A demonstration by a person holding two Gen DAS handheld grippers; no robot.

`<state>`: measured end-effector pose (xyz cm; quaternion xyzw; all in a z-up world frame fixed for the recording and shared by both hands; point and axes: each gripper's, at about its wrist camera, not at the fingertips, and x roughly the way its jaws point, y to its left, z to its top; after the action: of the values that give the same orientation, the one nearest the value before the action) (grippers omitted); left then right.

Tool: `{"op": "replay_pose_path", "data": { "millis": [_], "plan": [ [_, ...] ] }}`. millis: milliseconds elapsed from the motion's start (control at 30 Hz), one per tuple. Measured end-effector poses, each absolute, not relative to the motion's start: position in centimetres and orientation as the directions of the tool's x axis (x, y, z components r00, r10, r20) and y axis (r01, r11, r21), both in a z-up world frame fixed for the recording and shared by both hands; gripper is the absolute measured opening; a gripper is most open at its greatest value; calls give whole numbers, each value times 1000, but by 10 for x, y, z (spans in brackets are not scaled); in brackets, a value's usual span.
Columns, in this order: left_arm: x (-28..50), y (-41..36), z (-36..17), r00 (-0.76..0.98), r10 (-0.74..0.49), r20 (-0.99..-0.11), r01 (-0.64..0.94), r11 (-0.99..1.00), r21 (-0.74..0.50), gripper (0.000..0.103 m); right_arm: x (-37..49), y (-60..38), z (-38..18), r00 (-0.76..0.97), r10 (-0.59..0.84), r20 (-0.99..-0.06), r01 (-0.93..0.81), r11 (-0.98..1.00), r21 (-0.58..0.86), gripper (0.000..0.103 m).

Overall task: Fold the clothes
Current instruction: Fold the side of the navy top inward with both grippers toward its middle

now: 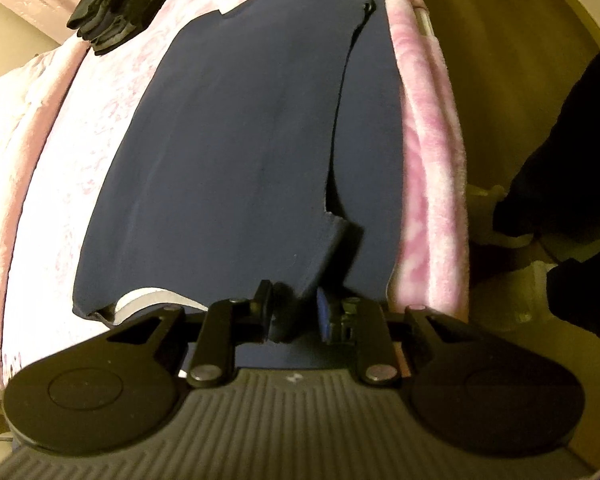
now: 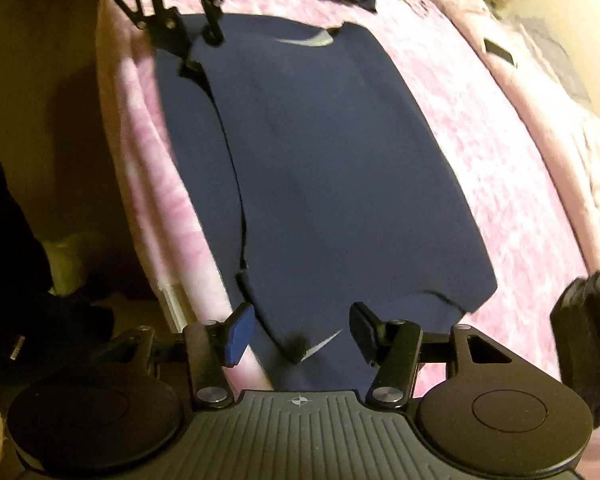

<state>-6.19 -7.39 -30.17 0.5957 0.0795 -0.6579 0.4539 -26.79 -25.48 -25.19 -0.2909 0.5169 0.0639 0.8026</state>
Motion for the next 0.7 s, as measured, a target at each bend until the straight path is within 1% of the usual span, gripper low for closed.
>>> {"op": "replay_pose_path", "data": {
  "millis": [67, 167, 333, 400, 433, 500, 533, 567, 700],
  "plan": [
    [-63, -75, -303, 124, -508, -853, 688, -575, 443, 21, -270, -254, -252, 458, -193, -868, -410, 820, -399, 56],
    [-65, -76, -304, 128, -512, -849, 674, -583, 453, 21, -270, -256, -270, 425, -212, -880, -464, 784, -413, 43],
    [-69, -74, -309, 129, -521, -843, 620, -621, 479, 21, -267, -251, -291, 420, -200, -885, -549, 721, -424, 42],
    [-70, -74, -310, 128, -519, -845, 616, -627, 478, 21, -259, -250, -291, 428, -196, -882, -535, 732, -422, 42],
    [-69, -75, -310, 125, -512, -850, 623, -626, 469, 20, -256, -248, -290, 433, -189, -881, -533, 735, -420, 39],
    [-67, -77, -304, 121, -504, -855, 643, -617, 454, 8, -254, -245, -292, 422, -171, -890, -552, 731, -402, 16],
    [-67, -78, -300, 118, -502, -857, 654, -610, 448, 3, -254, -246, -291, 416, -170, -893, -551, 735, -396, 12],
    [-66, -79, -296, 116, -500, -858, 665, -603, 441, 2, -253, -247, -289, 410, -169, -896, -549, 739, -391, 3],
    [-68, -75, -267, 114, -522, -845, 705, -557, 439, 1, -257, -253, -260, 424, -185, -886, -510, 760, -403, 1]
  ]
}}
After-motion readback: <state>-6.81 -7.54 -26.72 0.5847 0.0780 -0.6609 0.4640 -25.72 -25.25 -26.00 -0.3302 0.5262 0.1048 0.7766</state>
